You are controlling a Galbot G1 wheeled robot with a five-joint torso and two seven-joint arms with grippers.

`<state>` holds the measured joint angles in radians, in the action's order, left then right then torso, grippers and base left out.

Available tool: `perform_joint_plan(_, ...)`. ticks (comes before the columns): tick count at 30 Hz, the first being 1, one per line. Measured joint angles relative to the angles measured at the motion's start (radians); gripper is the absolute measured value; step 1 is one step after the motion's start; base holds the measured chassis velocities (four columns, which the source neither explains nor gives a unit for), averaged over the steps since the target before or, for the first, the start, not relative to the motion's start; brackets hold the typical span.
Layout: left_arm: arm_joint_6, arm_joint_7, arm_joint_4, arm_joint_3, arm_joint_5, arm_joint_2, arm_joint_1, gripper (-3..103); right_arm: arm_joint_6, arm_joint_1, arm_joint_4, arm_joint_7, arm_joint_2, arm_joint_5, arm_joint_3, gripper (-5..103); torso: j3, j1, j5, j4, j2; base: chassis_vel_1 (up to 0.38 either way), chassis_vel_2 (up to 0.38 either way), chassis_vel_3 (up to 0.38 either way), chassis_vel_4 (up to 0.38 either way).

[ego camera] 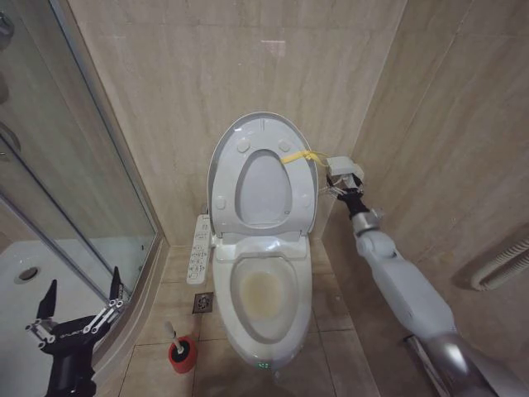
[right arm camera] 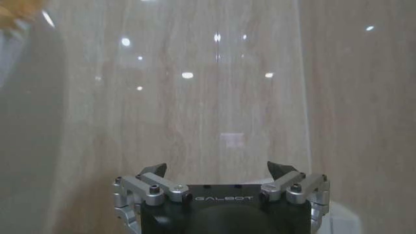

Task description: Open the toilet lid, clean the toilet bowl with a toilet brush, close the toilet lid, and flush.

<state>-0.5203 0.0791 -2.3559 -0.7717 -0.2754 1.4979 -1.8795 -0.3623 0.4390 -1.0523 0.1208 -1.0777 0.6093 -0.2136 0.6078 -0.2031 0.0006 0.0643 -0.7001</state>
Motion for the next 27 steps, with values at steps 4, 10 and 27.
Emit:
perform_joint_plan(4,-0.005,0.002,0.005,-0.003,-0.002,0.007,0.003,100,0.022,-0.089,0.071,0.026,-0.010,0.007,0.044,100,0.000,0.000,-0.0003,-0.0002,0.000,0.000,0.000,0.000,0.000)
perform_joint_plan(10,-0.009,0.002,0.024,0.004,-0.003,0.014,0.017,100,0.039,-0.119,0.044,0.048,-0.019,0.021,0.093,100,0.000,0.000,-0.0003,-0.0001,0.000,0.000,0.000,0.000,0.000)
perform_joint_plan(27,-0.002,0.007,0.068,0.026,-0.027,0.000,0.054,100,0.040,0.143,-0.262,0.075,0.080,0.119,0.060,100,0.000,0.000,-0.0001,0.0003,0.000,0.000,0.000,0.000,0.000)
